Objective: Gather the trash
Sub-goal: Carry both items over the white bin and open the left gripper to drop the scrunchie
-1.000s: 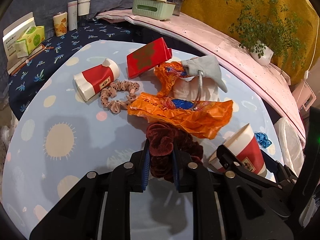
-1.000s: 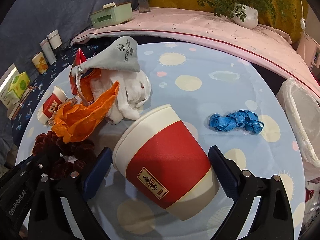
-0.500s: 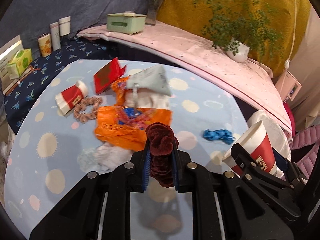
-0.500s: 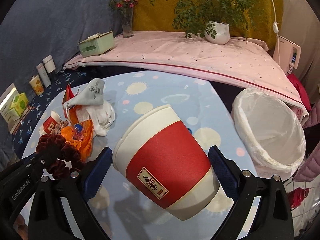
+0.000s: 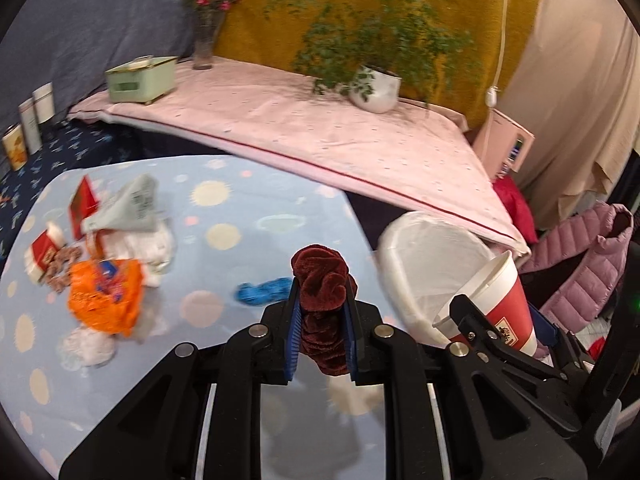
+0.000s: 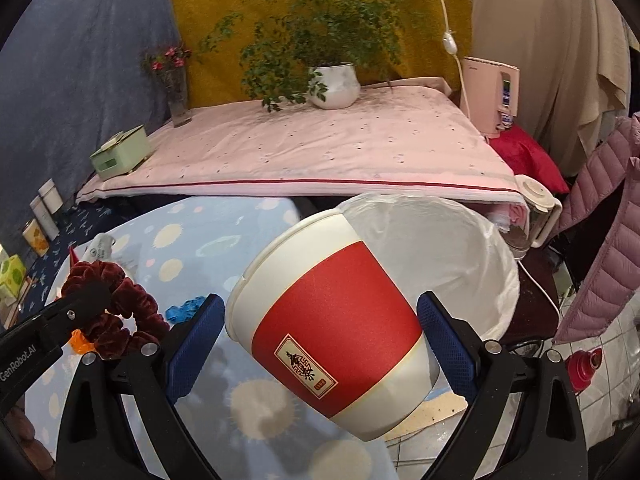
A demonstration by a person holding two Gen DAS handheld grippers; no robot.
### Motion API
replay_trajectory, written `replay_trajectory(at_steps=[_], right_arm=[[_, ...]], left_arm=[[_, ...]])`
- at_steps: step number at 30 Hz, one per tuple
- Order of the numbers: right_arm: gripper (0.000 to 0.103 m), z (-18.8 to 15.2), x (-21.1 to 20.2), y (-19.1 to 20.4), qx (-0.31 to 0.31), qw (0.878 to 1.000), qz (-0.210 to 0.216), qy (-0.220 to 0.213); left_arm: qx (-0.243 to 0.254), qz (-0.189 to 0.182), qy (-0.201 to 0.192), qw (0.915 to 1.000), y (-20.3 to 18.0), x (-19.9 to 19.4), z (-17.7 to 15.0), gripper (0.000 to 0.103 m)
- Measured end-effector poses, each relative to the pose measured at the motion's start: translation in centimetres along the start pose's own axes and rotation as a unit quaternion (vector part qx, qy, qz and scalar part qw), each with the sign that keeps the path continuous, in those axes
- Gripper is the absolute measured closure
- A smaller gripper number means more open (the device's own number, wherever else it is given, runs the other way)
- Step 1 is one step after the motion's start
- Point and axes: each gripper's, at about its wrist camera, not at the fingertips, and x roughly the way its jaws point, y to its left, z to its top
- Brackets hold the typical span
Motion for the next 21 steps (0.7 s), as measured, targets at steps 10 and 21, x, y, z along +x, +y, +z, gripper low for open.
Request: replay_trajectory(at_steps=[10, 21], right_arm=[[0.010, 1.3, 1.6, -7.5, 0.037, 0.999, -0.020, -0.006], [0.010, 2.0, 4.2, -10.3, 0.057, 0.998, -0.023, 0.000]], left_arm=[[0.048, -0.057, 0.022, 0.9970, -7.9, 4.1, 1.4, 0.086], [0.067, -0.078, 0.037, 0.9940, -12.3, 8.2, 3.2, 0.075]])
